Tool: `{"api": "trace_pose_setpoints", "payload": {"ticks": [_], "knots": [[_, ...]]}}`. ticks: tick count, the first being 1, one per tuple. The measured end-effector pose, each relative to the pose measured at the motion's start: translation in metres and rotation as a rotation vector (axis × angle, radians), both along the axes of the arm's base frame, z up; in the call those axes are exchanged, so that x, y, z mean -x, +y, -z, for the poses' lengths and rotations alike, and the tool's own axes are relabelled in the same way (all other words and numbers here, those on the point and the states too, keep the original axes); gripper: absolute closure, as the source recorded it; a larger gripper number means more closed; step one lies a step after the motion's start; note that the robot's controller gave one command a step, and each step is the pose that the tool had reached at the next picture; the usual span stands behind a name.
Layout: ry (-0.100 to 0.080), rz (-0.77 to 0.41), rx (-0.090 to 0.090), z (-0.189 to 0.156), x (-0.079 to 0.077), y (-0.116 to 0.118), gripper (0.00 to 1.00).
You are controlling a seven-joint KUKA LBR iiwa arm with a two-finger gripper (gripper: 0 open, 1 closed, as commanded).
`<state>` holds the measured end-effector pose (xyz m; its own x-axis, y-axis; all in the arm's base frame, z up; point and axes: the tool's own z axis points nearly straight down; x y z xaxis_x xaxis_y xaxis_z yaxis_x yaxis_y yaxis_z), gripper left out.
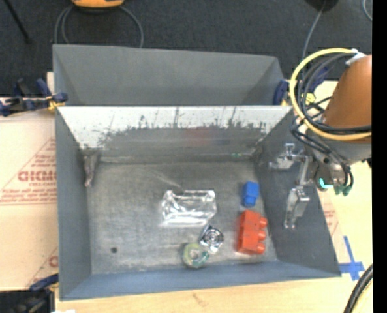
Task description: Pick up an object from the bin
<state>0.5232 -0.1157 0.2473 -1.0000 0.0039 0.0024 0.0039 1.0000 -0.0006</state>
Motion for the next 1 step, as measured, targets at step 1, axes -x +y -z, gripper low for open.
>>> {"api": "trace_pose_setpoints", "payload": {"ticks": [1], "knots": [[-0.018, -0.229, 0.003, 0.1756, 0.015, -0.0005, 0.0]]}}
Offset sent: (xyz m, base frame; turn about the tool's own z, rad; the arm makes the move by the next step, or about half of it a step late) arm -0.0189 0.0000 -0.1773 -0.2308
